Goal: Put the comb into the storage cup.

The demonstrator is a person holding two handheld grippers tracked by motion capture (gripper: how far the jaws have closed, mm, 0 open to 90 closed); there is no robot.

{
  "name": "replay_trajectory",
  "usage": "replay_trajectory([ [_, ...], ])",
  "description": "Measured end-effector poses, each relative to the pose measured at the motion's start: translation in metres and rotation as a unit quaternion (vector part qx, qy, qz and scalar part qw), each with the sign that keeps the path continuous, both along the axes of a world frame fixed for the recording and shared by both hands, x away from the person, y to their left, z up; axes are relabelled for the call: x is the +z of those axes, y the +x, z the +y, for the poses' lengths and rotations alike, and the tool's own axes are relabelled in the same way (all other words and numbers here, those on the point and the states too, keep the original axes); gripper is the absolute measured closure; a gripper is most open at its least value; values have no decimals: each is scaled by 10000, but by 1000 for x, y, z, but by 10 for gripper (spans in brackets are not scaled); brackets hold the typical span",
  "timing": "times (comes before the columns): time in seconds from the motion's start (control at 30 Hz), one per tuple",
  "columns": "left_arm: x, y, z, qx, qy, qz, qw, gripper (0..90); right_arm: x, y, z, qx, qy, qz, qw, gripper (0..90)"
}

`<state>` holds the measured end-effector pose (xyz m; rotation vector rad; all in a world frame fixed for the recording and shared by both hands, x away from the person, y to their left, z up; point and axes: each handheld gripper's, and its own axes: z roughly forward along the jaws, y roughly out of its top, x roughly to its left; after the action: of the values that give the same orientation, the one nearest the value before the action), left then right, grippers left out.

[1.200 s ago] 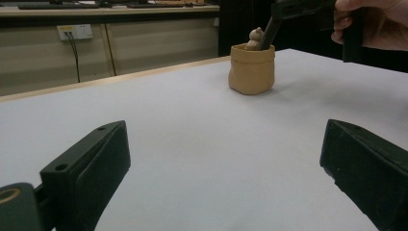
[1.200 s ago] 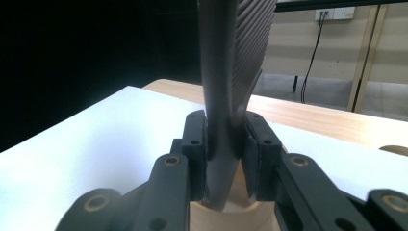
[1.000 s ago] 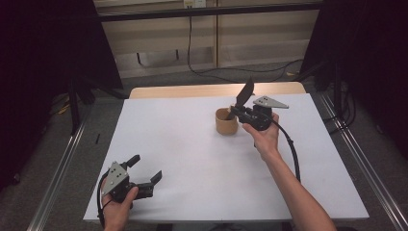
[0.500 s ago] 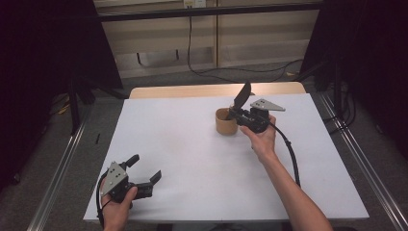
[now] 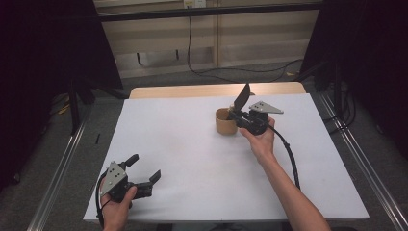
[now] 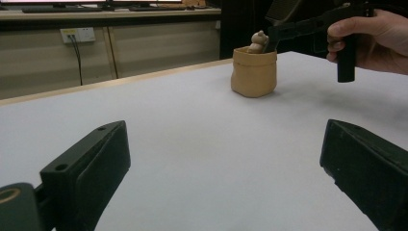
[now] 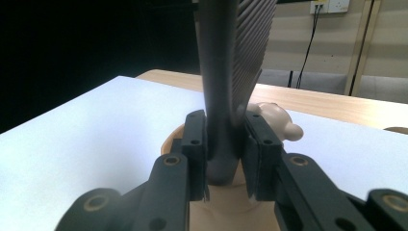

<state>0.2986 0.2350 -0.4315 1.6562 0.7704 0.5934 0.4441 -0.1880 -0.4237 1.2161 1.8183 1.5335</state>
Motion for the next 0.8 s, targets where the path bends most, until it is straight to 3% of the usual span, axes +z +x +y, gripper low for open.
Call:
replay_trajectory([
  [0.37, 1, 0, 1, -8, 9, -35, 10000, 36, -5, 1, -1, 12, 65, 18, 10000, 731],
  [0.63, 0, 1, 2, 9, -35, 7, 10000, 36, -6, 1, -5, 56, 118, 156, 9998, 727],
  [0.8, 0, 1, 3, 17, -31, 0, 10000, 35, -6, 0, -8, 6, 128, 171, 9998, 689],
])
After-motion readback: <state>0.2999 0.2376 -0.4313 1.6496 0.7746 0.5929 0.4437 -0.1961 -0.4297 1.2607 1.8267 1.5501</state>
